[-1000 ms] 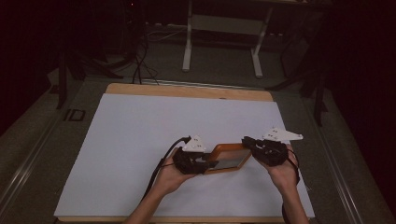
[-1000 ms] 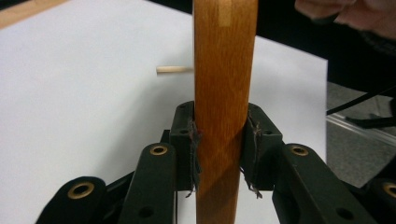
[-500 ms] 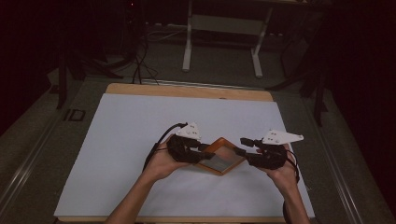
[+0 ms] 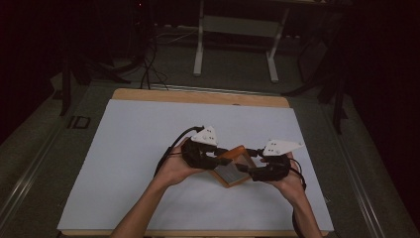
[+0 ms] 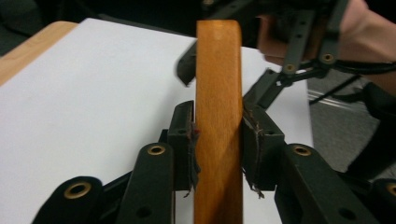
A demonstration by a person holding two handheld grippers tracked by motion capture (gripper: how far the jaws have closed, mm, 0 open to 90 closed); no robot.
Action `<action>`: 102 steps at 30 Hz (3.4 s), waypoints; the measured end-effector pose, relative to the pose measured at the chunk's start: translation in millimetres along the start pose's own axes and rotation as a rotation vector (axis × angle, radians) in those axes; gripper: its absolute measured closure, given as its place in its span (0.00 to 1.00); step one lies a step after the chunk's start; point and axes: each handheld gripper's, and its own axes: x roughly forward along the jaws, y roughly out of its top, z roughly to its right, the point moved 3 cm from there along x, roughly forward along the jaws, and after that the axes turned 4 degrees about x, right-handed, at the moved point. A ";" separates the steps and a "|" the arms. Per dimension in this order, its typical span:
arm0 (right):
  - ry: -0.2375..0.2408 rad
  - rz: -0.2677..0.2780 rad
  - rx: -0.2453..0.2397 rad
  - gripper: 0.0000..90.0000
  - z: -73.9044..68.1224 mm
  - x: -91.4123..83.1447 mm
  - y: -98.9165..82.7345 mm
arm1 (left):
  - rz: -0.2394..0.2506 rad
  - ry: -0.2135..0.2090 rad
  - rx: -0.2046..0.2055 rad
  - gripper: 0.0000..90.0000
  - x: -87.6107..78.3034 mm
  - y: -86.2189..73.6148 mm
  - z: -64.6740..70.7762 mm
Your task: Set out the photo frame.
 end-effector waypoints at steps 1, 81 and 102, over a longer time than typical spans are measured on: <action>-0.002 0.000 0.001 0.47 0.0 -0.5 -0.2 | 0.006 0.001 -0.009 0.74 0.2 -0.4 -1.6; -0.007 0.055 0.078 0.70 18.3 -28.4 -34.6 | 0.083 0.015 -0.242 0.63 66.8 -71.7 4.0; 0.101 0.105 0.185 0.69 5.8 12.8 -22.0 | 0.138 0.072 -0.282 0.67 2.2 -87.3 -2.3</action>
